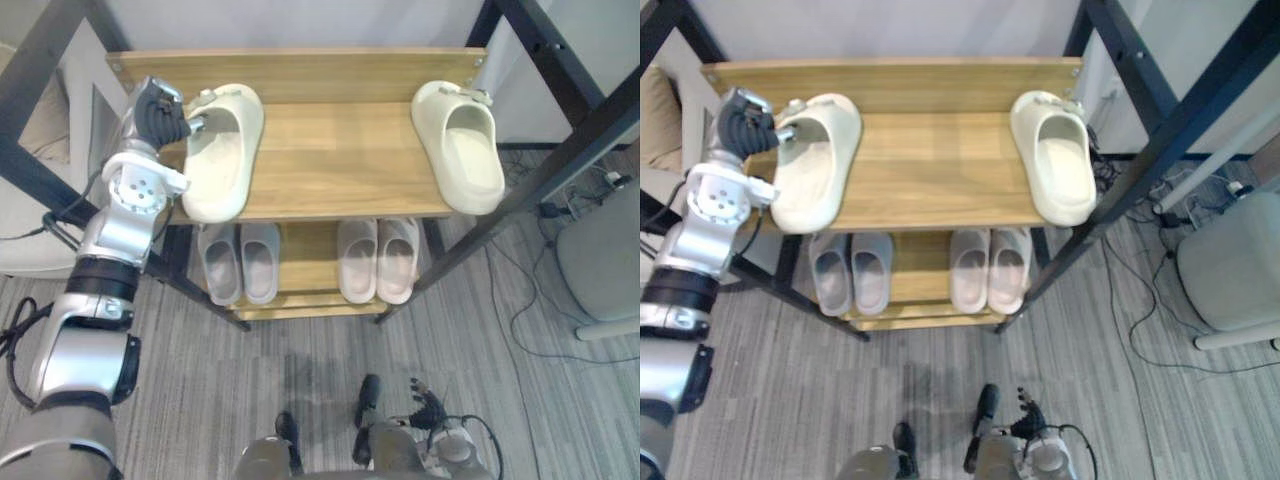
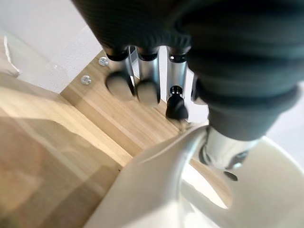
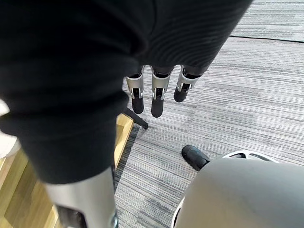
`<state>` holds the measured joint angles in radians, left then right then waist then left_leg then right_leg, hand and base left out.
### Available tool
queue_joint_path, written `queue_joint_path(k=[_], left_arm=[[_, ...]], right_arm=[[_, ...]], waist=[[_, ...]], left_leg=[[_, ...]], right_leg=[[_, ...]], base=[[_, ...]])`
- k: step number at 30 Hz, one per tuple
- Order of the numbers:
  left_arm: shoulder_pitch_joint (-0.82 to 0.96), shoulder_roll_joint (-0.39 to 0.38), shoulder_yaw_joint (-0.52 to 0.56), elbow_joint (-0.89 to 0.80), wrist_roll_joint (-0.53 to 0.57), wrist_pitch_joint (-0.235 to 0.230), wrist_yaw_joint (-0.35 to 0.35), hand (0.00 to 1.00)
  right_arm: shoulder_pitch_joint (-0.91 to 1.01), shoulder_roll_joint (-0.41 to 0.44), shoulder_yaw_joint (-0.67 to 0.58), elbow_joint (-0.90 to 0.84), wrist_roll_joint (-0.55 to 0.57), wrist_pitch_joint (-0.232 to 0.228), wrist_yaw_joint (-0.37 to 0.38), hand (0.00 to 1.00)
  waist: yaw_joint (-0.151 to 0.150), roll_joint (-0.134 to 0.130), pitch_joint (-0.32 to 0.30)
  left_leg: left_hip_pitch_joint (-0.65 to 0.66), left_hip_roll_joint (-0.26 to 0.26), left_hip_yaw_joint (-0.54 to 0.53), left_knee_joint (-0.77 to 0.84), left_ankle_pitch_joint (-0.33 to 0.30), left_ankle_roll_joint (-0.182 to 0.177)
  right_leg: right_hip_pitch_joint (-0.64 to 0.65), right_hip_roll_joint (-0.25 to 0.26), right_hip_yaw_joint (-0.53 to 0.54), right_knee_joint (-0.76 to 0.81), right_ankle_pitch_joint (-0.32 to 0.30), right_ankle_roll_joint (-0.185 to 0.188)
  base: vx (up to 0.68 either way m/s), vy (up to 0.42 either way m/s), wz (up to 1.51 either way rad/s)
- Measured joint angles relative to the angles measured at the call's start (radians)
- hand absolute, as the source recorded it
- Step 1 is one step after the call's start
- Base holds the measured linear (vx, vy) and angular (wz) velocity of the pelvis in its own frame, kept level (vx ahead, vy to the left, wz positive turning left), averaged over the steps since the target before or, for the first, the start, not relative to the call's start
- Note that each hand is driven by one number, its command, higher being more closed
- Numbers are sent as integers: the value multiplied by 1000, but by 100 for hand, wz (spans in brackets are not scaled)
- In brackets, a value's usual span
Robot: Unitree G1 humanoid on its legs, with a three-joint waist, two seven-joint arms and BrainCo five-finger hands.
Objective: Organize the slippers on the shoe rack
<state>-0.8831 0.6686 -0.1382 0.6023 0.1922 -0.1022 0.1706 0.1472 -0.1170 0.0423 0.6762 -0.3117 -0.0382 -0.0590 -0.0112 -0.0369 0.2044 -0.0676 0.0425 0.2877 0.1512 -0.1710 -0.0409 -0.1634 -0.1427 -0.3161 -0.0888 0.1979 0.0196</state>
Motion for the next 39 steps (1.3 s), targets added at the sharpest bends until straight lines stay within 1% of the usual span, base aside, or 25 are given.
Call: queue_joint_path(k=[4,8,11,14,16,19,21,25,31,35,39], left_arm=[[0,-36,-1,0,0,2,0,100],[0,-68,-3,0,-18,5,0,100],[0,-112,-29,-18,-37,14,3,100],[0,-167,-84,-84,-38,20,3,100],[0,-206,-102,-106,-39,19,2,100],[0,-231,-104,-106,-40,19,2,100],[0,-252,-116,-107,-44,19,2,100],[1,-280,-128,-120,-76,19,1,100],[1,-313,-140,-125,-77,19,1,100],[1,-313,-150,-108,-79,19,1,100],[-8,-313,-157,-36,-107,20,0,100]], right_arm=[[13,2,1,-25,0,5,1,0],[19,2,1,-35,0,9,1,0],[20,2,2,-34,0,10,1,0],[19,3,2,-35,0,10,1,0],[18,3,2,-41,0,10,1,0],[19,4,3,-54,0,11,1,0],[21,2,2,-58,0,14,0,0],[22,-3,1,-59,0,19,0,0],[22,-12,0,-59,2,16,-1,0],[22,-12,1,-62,4,14,-1,0],[26,-12,0,-73,6,13,-1,0]], waist=[[-7,0,0],[-7,1,0],[-7,1,-1],[-10,3,-2],[-22,6,-3],[-38,13,-7],[-44,25,-14],[-47,38,-17],[-54,61,-26],[-62,63,-27],[-71,64,-27]], left_leg=[[3,0,-12,4,0,0],[7,0,-14,5,0,0],[16,-1,-18,4,0,0],[16,-5,-20,4,0,1],[16,-8,-21,4,0,1],[17,-9,-23,4,0,1],[19,-9,-25,4,0,1],[34,-7,-27,4,0,1],[34,-11,-42,4,2,4],[34,-11,-43,4,3,4],[26,-16,-39,0,4,7]], right_leg=[[10,-1,-9,0,0,0],[15,-1,-10,0,0,0],[26,-2,-14,0,0,0],[26,-6,-16,0,0,0],[27,-9,-18,0,1,1],[28,-10,-21,0,1,2],[31,-10,-22,0,1,2],[47,-9,-25,0,1,2],[54,-13,-36,0,1,2],[55,-14,-37,0,1,3],[42,-16,-32,0,2,5]], base=[[-9,18,6],[0,0,0],[3,23,4],[5,34,1],[5,18,0],[0,0,0],[0,0,0],[0,0,0],[-18,9,5],[-1,2,1],[3,5,-1]])
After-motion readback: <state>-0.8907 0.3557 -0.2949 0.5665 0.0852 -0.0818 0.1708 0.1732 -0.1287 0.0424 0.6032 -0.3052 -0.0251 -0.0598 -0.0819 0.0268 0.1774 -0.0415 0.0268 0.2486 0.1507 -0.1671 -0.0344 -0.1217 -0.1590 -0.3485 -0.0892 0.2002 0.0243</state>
